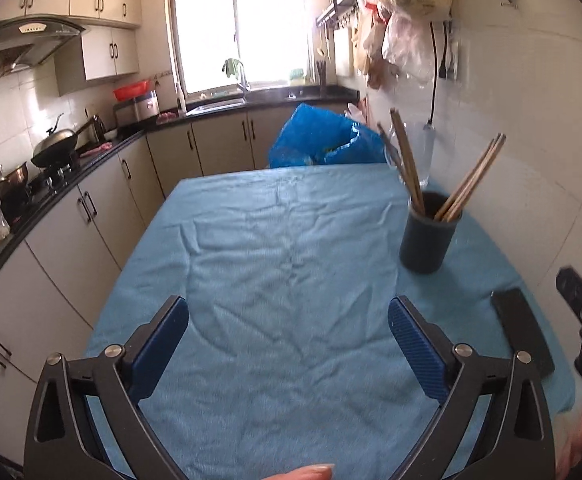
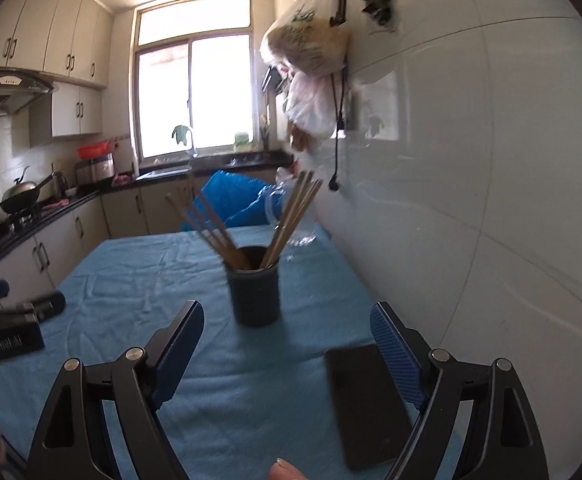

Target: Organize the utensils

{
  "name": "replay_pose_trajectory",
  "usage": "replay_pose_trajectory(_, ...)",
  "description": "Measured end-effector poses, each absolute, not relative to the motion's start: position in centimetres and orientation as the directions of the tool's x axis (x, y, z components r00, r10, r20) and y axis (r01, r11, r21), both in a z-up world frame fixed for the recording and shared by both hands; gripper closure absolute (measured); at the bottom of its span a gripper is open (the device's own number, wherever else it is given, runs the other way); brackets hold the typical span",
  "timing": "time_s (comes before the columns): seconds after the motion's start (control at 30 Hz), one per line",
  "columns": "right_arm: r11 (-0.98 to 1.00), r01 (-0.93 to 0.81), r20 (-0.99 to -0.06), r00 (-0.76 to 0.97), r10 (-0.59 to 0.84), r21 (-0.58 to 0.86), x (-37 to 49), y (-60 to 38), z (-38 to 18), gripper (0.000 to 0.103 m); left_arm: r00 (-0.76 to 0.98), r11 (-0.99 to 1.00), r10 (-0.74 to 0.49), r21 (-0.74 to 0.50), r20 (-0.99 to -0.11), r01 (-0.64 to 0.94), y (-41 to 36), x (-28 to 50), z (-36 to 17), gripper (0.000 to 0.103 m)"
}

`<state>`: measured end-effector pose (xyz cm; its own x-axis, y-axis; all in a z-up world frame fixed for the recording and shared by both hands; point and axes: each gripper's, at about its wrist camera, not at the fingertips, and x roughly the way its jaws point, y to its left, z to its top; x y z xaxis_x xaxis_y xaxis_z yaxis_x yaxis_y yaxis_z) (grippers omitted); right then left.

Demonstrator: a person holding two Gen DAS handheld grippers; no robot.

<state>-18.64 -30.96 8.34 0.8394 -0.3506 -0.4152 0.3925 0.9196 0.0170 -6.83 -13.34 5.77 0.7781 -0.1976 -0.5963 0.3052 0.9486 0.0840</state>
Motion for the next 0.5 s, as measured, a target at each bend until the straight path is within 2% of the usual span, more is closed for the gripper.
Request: replay_pose_trajectory(0.5,0.914,0.405,-0.423,0.823,-0.379,-0.029,-18.5,-28.5,8.1,0.014,0.767,0.948,-0.190,0.089,-0.613,0.306,-11.7,-7.8,4.3,0.003)
